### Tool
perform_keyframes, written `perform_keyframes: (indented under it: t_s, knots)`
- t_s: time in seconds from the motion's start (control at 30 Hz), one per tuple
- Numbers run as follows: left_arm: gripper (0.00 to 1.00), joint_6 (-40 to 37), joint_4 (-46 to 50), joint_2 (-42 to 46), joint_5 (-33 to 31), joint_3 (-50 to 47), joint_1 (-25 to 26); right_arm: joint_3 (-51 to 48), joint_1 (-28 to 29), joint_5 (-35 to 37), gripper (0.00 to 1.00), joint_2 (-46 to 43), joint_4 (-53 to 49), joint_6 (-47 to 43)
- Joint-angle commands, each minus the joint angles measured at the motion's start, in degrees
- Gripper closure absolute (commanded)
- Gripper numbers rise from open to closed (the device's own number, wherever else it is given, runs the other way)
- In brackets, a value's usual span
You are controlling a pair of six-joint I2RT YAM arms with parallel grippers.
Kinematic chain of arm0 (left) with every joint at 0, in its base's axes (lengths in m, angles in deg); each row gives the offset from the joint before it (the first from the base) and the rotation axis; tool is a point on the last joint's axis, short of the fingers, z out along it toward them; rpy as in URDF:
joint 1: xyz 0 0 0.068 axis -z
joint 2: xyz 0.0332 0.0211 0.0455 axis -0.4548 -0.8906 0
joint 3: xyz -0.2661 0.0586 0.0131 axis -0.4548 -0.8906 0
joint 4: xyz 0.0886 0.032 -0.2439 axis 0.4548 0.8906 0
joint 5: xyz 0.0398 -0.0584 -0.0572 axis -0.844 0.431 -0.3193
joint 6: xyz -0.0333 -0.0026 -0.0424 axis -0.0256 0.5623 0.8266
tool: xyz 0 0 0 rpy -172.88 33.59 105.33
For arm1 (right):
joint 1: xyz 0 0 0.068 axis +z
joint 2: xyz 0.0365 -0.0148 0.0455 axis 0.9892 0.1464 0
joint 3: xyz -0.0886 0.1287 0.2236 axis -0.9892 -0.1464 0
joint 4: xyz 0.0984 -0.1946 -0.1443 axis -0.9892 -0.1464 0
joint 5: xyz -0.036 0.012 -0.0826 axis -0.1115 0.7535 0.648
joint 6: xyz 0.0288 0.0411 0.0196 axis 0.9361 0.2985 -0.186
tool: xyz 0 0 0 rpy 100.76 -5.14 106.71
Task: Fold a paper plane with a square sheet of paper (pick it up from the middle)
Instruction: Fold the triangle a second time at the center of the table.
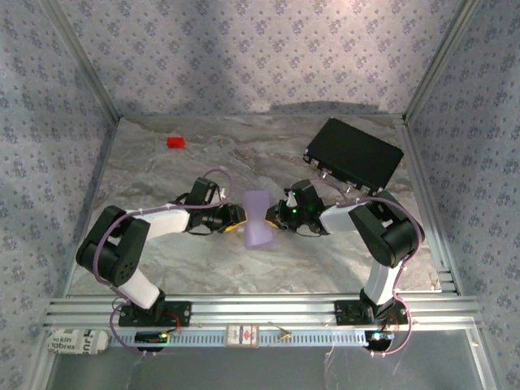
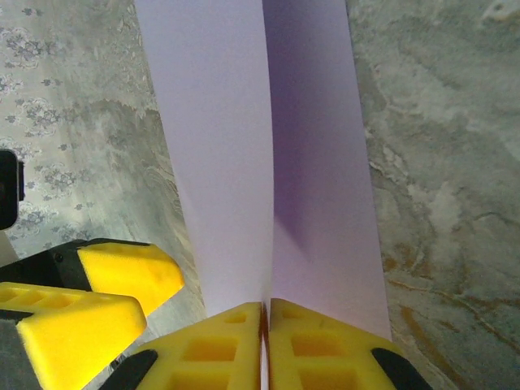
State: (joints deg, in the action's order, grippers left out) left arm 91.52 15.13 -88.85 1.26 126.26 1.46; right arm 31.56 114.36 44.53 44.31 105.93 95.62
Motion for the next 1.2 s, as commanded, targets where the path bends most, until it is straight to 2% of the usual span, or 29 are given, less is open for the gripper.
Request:
perform_keyframes:
  t_s: [0.0, 0.27, 0.47, 0.93, 1.17]
  knots:
    - [0.58, 0.17, -0.09, -2.34, 2.72, 0.57, 0.26, 0.47, 0.00, -0.78, 0.89, 0.18, -0.23, 0.01]
    - [0.70, -0.48, 0.15, -6.50, 3.38, 3.10, 2.03, 0.10, -0.37, -0.78, 0.86, -1.12, -1.54, -1.33]
    - [0.74, -0.77, 0.36, -8.13, 2.99, 4.72, 2.77, -0.98, -1.04, -0.97, 0.88, -2.16, -1.51, -1.68]
    - [0.73, -3.41, 2.66, -10.96, 2.74, 9.54, 3.24, -2.69, -2.89, -0.84, 0.83, -4.27, -1.55, -2.19]
    - [0.66, -4.94, 4.51, -7.19, -0.18, 9.04, 3.34, -2.48, -3.43, -1.13, 0.84, -4.04, -1.68, -2.51]
